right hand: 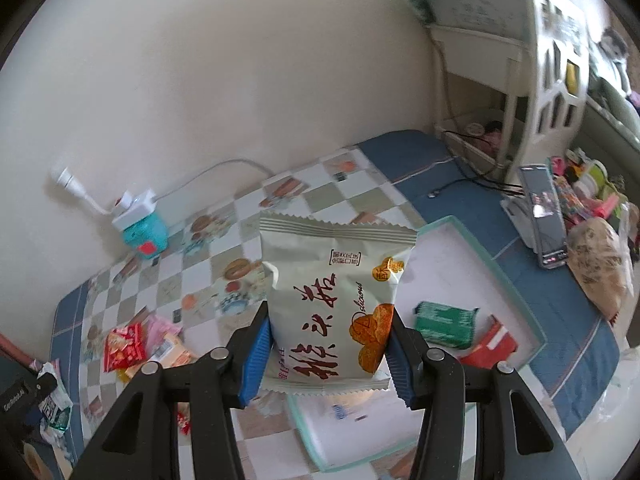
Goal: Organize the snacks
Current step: 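Carry cracker pack and cookie bag over the tray and release both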
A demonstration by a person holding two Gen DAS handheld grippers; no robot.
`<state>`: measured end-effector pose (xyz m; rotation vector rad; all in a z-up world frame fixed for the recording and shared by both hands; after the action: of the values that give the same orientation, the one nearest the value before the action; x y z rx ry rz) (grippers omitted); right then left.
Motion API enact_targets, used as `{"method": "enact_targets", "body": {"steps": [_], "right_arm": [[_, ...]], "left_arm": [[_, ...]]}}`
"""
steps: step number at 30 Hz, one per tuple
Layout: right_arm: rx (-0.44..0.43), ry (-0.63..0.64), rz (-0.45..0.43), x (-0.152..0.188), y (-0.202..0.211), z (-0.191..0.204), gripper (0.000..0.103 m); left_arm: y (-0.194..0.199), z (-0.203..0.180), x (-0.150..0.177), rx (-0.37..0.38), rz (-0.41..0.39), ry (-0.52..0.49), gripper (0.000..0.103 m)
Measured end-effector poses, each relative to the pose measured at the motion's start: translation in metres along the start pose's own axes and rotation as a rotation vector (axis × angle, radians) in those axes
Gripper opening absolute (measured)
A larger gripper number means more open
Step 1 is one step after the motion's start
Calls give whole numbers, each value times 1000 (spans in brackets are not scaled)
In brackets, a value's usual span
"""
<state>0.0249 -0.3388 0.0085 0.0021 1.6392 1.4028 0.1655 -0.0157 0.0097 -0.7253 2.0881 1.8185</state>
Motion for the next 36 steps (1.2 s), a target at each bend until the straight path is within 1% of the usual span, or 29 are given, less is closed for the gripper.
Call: {"method": "enact_targets", "body": {"steps": [2,7,11,18,26,30,33,36], "right_arm": [[12,-23,-1,-1,1,-13,54],[36,-73,1,-4,0,-45,54],[61,-110,1,-5,0,-71,55],[92,-151,7,-5,-1,-103,55],[113,-173,18,-2,-1,-122,55],[121,-179,34,1,-6,-127,55],[110,-188,62,6,-12,-128,55],[104,-171,114,15,-24,-128,55]], "left_arm": [[2,-14,4,10,1,-27,57],[4,-53,19,68,26,-87,57],[10,-82,29,91,25,-143,57],[23,-137,56,154,39,-264,57],[32,-191,97,217,71,-397,57],[31,-211,119,223,91,-464,57],[23,-221,136,221,127,-504,58],[8,-227,157,217,191,-537,58]]}}
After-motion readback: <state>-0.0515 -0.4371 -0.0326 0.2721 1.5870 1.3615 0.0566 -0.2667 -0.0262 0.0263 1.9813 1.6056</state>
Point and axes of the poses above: each gripper's, at about its wrist camera, not at the fingertips, and y roughly against the way its jaws point, z to its left, x to its underside, the point moved 8 cm from there along -y, roughly the way its jaws point, and after that the axes turned 7 degrees about y, right-handed, at the moved point
